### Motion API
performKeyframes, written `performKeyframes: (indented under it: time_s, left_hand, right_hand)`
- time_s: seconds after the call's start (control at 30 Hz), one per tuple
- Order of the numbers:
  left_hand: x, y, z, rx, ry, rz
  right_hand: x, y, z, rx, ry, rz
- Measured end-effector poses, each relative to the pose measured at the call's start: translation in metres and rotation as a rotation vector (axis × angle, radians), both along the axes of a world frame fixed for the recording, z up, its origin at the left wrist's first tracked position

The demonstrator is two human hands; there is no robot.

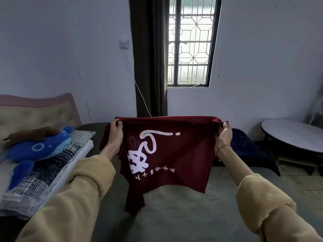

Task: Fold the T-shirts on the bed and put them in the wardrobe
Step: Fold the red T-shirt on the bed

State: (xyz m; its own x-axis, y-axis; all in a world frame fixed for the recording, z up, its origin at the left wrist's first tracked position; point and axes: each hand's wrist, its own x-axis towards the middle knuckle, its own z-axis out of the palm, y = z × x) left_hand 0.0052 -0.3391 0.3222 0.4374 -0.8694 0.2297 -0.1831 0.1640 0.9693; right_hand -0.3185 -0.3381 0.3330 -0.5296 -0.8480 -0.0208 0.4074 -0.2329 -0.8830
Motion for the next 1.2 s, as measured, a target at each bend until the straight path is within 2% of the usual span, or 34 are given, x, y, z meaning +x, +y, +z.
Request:
performKeyframes:
  time_s: [0.1,0.2,0.27,0.4,0.67,0.83,1.03,1.2]
  left_hand:
    - [0.000,0.009,-0.007,-0.011,-0.152,-0.014]
    - [0.006,0.020,-0.042,0.077,-0.279,0.009]
    - [0.009,0.033,-0.073,0.195,-0.372,0.041]
    - [0.008,0.073,-0.135,0.557,-0.558,0.039]
    - [-0.010,0.168,-0.238,0.948,-0.708,-0.113]
    - [-0.016,0.234,-0.295,1.081,-0.718,-0.190]
    - [-0.014,0.297,-0.344,1.096,-0.913,-0.311]
    - [-0.016,0.321,-0.380,1.123,-1.057,-0.414]
  right_hand:
    - [-0.011,0.000,-0.015,0.013,0.031,-0.031]
    - [-0.020,0.013,-0.046,0.120,0.125,-0.078]
    - [-0.026,0.031,-0.073,0.224,0.212,-0.128]
    - [-0.036,0.072,-0.131,0.492,0.335,-0.194]
    - [-0.051,0.146,-0.240,0.841,0.431,-0.147]
    - [-0.051,0.210,-0.297,1.021,0.441,-0.136]
    - [-0.044,0.279,-0.344,1.112,0.396,-0.230]
    - [-0.050,0.315,-0.389,1.136,0.402,-0.264]
